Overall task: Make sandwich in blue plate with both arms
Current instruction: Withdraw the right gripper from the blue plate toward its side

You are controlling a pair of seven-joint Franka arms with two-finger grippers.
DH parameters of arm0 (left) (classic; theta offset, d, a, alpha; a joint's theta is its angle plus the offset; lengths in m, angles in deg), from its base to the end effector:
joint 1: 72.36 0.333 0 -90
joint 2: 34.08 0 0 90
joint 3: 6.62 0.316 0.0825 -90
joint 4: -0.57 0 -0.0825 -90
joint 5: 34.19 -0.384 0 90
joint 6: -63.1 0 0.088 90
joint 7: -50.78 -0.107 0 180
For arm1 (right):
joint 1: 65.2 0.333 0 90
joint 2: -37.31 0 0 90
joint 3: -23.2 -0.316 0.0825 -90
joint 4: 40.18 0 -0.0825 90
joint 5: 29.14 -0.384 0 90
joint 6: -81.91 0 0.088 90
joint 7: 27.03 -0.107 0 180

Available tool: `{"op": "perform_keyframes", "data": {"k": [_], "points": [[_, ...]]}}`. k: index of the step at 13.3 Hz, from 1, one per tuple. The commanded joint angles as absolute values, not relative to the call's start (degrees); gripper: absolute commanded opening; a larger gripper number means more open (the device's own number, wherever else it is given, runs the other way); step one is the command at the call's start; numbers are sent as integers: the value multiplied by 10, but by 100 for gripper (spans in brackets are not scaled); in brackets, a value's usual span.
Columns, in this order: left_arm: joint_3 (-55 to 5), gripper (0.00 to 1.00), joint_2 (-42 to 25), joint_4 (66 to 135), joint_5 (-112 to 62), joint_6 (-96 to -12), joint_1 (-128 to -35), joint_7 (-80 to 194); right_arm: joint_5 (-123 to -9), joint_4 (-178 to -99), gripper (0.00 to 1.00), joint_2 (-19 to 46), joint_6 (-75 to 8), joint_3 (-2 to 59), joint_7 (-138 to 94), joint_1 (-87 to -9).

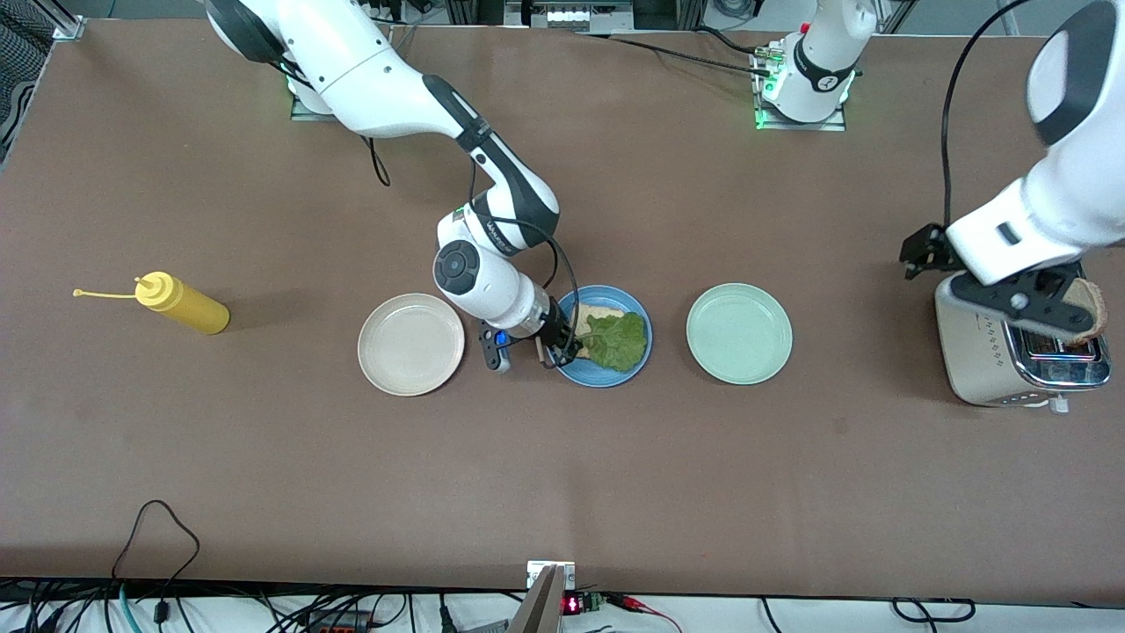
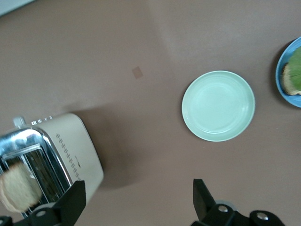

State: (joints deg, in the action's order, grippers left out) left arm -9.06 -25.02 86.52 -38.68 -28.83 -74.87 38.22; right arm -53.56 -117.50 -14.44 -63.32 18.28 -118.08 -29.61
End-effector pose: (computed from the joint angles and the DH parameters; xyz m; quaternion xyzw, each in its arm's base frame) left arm 0.6017 -0.0420 0.5695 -0.9870 0.1542 0.0291 0.0339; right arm 0.5938 0.4795 0.2081 -0.7928 0.5680 0.1032 0.1954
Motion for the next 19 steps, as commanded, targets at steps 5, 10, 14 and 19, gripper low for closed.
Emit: {"op": "perform_keyframes", "data": {"k": [5, 10, 14, 19], "points": [[-102, 100, -375, 1067, -356, -402, -708, 369, -522, -1155, 100, -111, -574, 191, -1164, -319], [-104, 100, -349, 1028, -366, -359, -717, 355, -504, -1162, 100, 26, -321, 192, -1006, -400], [-111, 100, -337, 996, -363, -331, -721, 362, -504, -1174, 100, 159, -97, 192, -827, -484], [-110, 100, -336, 994, -363, -321, -721, 363, -496, -1237, 100, 307, 41, 201, -566, -610]]}}
